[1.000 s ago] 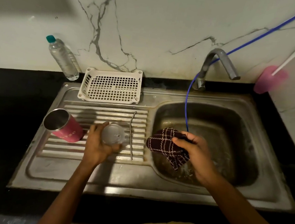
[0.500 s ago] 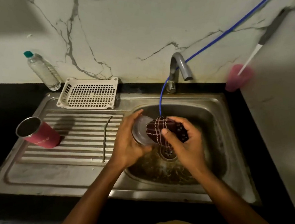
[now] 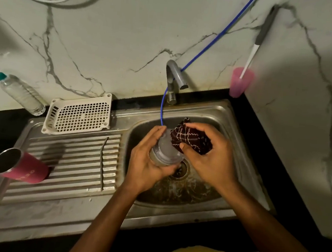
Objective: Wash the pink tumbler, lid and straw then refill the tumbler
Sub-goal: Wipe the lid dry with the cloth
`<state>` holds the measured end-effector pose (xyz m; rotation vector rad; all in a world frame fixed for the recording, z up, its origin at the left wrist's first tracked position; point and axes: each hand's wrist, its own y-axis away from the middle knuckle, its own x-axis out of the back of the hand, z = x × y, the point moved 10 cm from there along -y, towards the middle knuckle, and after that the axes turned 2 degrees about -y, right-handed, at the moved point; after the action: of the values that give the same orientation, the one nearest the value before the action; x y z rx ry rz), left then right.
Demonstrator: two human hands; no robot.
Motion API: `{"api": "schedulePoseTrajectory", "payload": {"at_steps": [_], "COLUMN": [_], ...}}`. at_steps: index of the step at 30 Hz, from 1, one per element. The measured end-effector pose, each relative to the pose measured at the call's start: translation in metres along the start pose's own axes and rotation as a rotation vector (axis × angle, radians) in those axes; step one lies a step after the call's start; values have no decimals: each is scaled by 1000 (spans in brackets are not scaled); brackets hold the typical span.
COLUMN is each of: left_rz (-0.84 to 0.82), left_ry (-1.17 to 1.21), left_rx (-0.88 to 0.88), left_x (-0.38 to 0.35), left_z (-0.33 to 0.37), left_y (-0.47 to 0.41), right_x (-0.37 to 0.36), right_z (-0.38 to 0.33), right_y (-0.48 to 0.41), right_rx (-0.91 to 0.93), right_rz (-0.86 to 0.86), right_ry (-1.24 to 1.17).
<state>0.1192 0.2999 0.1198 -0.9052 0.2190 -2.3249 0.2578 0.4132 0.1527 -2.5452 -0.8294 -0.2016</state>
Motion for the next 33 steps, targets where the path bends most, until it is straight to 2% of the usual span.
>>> {"api": "schedulePoseTrajectory", "payload": {"at_steps": [3, 8, 10, 13, 16, 18, 22, 24, 26, 29, 31, 33], "left_rz": [8, -21, -20, 1, 1, 1, -15, -14, 7, 23, 15, 0], "left_ry": [12, -24, -19, -4, 23, 15, -38, -32, -23, 25, 11, -29], "left_rx": [-22, -74, -82, -83, -84, -97, -105, -103, -95, -88, -107, -123], "left_x": [4, 6, 6, 8, 12, 18, 22, 20, 20, 26, 29, 32], "left_z": [2, 5, 7, 9, 8, 5, 3, 5, 8, 11, 11, 11], "left_y": [-4, -4, -5, -10, -15, -15, -11, -10, -11, -15, -17, -17], "right_x": [-6, -20, -15, -9, -11, -20, -34, -29, -22, -22, -30, -41], "right_z": [-14, -35, -35, -45, -51, -55, -55, -53, -58, -66, -70, -71], "right_y": [0, 16, 10, -3, -10, -6, 9, 3, -8, -16, -9, 3], "right_rx": [39, 193, 210, 261, 234, 248, 267, 277, 305, 311, 329, 344], "right_rz": [-49, -298, -286, -138, -20, -66, -320, -311, -224, -134, -203, -345], "right_ry": [11, 183, 289, 404, 328, 292, 333, 405, 453, 427, 373, 364]}}
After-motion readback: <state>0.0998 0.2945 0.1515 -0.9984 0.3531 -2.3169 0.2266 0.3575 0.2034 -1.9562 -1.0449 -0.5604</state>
